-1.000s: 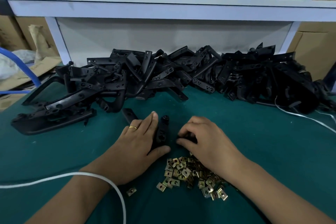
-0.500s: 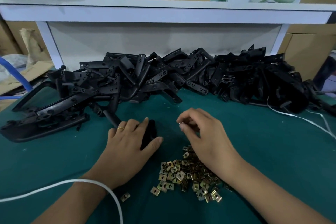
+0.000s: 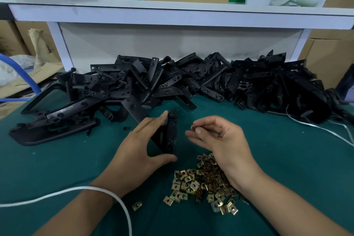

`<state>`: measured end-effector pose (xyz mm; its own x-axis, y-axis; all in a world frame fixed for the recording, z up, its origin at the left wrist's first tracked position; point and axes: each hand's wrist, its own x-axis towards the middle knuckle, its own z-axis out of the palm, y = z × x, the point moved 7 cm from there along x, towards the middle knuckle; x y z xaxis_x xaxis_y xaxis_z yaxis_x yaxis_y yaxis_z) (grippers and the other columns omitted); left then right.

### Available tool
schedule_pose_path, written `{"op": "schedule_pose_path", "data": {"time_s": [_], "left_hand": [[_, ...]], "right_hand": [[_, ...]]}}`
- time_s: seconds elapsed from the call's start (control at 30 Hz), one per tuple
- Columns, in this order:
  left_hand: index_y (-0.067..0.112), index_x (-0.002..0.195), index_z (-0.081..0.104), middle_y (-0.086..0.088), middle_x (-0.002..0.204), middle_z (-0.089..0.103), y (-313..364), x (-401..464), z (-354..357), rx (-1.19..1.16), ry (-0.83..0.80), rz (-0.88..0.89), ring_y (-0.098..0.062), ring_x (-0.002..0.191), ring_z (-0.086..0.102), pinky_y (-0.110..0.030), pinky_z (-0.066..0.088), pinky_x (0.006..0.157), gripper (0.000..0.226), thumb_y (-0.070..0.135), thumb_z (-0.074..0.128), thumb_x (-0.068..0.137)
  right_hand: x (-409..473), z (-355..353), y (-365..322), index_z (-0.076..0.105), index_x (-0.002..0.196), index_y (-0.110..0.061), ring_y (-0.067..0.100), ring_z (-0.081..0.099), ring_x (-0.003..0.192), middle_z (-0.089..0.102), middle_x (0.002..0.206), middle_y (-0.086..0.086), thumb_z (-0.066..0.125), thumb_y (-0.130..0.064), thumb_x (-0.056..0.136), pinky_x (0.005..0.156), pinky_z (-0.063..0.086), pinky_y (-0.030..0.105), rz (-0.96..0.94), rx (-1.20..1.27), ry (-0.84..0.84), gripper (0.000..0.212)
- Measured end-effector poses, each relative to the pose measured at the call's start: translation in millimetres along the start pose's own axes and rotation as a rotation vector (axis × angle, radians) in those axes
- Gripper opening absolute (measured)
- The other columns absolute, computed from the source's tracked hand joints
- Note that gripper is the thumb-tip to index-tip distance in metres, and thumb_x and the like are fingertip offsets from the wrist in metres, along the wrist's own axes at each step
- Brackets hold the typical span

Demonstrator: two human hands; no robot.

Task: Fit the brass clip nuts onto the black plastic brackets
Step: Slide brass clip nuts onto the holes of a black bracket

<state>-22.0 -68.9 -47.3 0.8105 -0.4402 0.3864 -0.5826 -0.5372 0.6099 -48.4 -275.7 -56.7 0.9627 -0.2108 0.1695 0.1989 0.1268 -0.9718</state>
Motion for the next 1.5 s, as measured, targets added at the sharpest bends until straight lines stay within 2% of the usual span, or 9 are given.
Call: {"op": "schedule_pose_path", "data": {"time_s": [0.07, 0.13, 0.27, 0.33, 0.47, 0.6, 0.93, 1.1, 1.5], "left_hand": [[0.039, 0.157, 0.035, 0.033, 0.131, 0.048, 2, 0, 0, -0.005, 0.013, 0.021, 0.006, 0.130, 0.046, -0.004, 0.031, 0.106, 0.102, 0.053, 0.083, 0.069], [0.038, 0.156, 0.037, 0.031, 0.131, 0.049, 3, 0, 0, -0.008, 0.032, 0.035, 0.008, 0.129, 0.047, -0.003, 0.031, 0.105, 0.102, 0.048, 0.087, 0.068], [0.041, 0.156, 0.035, 0.028, 0.132, 0.050, 7, -1, 0, 0.027, 0.041, 0.079, 0.002, 0.130, 0.048, -0.021, 0.037, 0.112, 0.103, 0.048, 0.089, 0.069], [0.043, 0.156, 0.035, 0.028, 0.133, 0.050, 7, -2, 0, 0.028, 0.040, 0.076, 0.001, 0.130, 0.048, -0.024, 0.038, 0.112, 0.103, 0.052, 0.088, 0.068], [0.044, 0.155, 0.036, 0.029, 0.130, 0.051, 7, -1, 0, 0.005, 0.048, 0.093, 0.002, 0.130, 0.049, -0.010, 0.035, 0.107, 0.103, 0.049, 0.090, 0.067], [0.052, 0.150, 0.035, 0.032, 0.131, 0.051, 5, -1, 4, -0.014, 0.042, 0.092, 0.007, 0.130, 0.047, -0.002, 0.030, 0.104, 0.104, 0.044, 0.094, 0.065], [0.057, 0.151, 0.030, 0.035, 0.130, 0.047, 4, -2, 2, -0.025, 0.063, 0.092, 0.012, 0.130, 0.044, 0.002, 0.027, 0.100, 0.113, 0.038, 0.097, 0.062], [0.056, 0.151, 0.030, 0.033, 0.129, 0.047, 4, -2, 2, -0.014, 0.064, 0.097, 0.008, 0.131, 0.044, 0.001, 0.028, 0.101, 0.113, 0.037, 0.097, 0.062], [0.060, 0.151, 0.025, 0.038, 0.130, 0.044, 7, -2, 7, 0.020, 0.016, 0.112, 0.012, 0.132, 0.041, 0.002, 0.026, 0.102, 0.113, 0.044, 0.095, 0.063]], "right_hand": [[-1, 2, -1, 0.075, 0.101, -0.002, 0.033, 0.079, 0.095, 0.078, 0.098, 0.016, 0.065, 0.008, 0.097, 0.081, 0.065, 0.032, 0.021, 0.084, 0.005, 0.015], [-3, 5, -2, 0.075, 0.102, 0.000, 0.034, 0.079, 0.095, 0.077, 0.099, 0.018, 0.067, 0.006, 0.096, 0.081, 0.065, 0.034, 0.028, 0.141, 0.005, 0.012], [-5, 9, -2, 0.076, 0.101, 0.000, 0.033, 0.079, 0.098, 0.078, 0.100, 0.018, 0.068, 0.010, 0.093, 0.083, 0.064, 0.032, 0.023, 0.153, -0.018, 0.015], [-5, 10, -1, 0.077, 0.101, -0.001, 0.030, 0.079, 0.100, 0.079, 0.101, 0.017, 0.069, 0.014, 0.090, 0.084, 0.063, 0.030, 0.036, 0.142, -0.028, 0.019], [-5, 12, 2, 0.077, 0.102, -0.002, 0.028, 0.079, 0.099, 0.079, 0.101, 0.016, 0.070, 0.014, 0.089, 0.084, 0.063, 0.027, 0.060, 0.118, -0.036, 0.021], [-6, 12, 3, 0.077, 0.101, -0.005, 0.026, 0.078, 0.100, 0.079, 0.101, 0.014, 0.070, 0.014, 0.091, 0.085, 0.062, 0.027, 0.056, 0.105, -0.029, 0.022], [-8, 15, 2, 0.078, 0.108, -0.008, 0.024, 0.078, 0.103, 0.081, 0.100, 0.013, 0.072, 0.009, 0.091, 0.091, 0.061, 0.027, 0.053, 0.095, -0.054, 0.025], [-10, 16, 3, 0.077, 0.111, -0.009, 0.023, 0.078, 0.104, 0.081, 0.101, 0.012, 0.073, 0.006, 0.092, 0.093, 0.060, 0.028, 0.073, 0.087, -0.061, 0.024], [-13, 18, 2, 0.083, 0.103, -0.022, 0.020, 0.077, 0.106, 0.081, 0.105, 0.006, 0.078, -0.009, 0.092, 0.094, 0.061, 0.029, 0.074, 0.014, -0.046, 0.018]]}}
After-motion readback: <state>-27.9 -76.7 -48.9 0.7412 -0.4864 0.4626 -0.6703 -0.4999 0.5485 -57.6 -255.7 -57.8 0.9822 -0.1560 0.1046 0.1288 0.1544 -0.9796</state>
